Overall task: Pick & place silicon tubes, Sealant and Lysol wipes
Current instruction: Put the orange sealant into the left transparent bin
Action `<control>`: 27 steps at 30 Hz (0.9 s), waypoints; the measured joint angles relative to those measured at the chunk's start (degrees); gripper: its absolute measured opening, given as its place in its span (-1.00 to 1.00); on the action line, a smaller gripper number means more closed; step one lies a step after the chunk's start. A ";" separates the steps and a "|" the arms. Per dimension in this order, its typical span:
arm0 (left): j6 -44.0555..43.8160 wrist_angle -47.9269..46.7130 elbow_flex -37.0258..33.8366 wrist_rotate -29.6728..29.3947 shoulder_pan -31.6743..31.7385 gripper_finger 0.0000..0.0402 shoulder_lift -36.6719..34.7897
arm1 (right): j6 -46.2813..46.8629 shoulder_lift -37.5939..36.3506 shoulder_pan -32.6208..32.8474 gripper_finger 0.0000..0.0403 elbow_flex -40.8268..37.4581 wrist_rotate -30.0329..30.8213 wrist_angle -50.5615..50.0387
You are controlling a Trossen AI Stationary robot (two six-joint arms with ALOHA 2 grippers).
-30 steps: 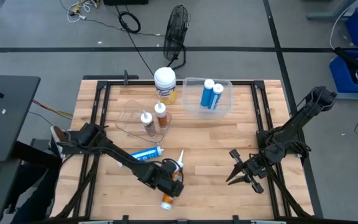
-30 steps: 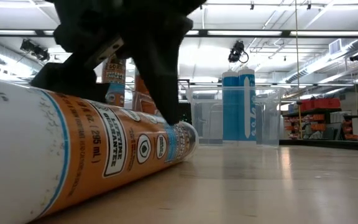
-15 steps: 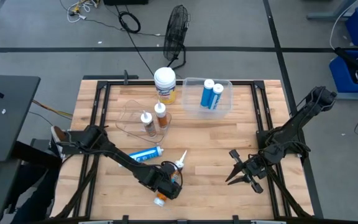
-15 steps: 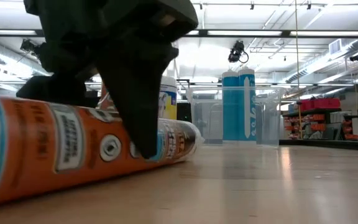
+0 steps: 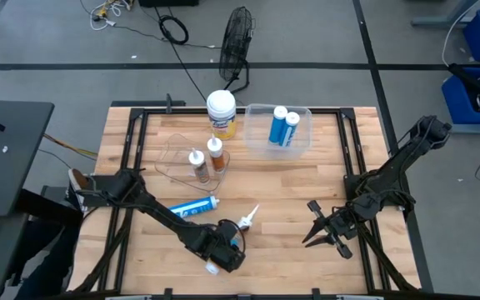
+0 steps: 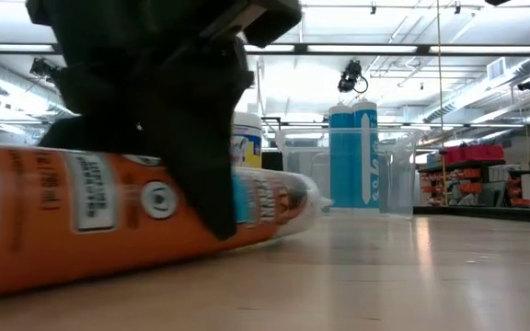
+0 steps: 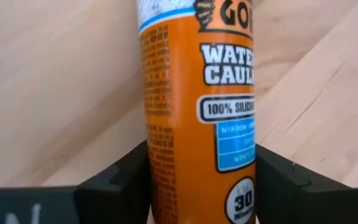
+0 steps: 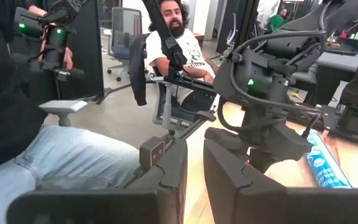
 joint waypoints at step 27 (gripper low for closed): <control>30.77 21.11 -0.04 -32.69 -2.49 0.05 0.11 | 24.75 -3.14 -1.68 -0.63 5.06 19.76 -19.76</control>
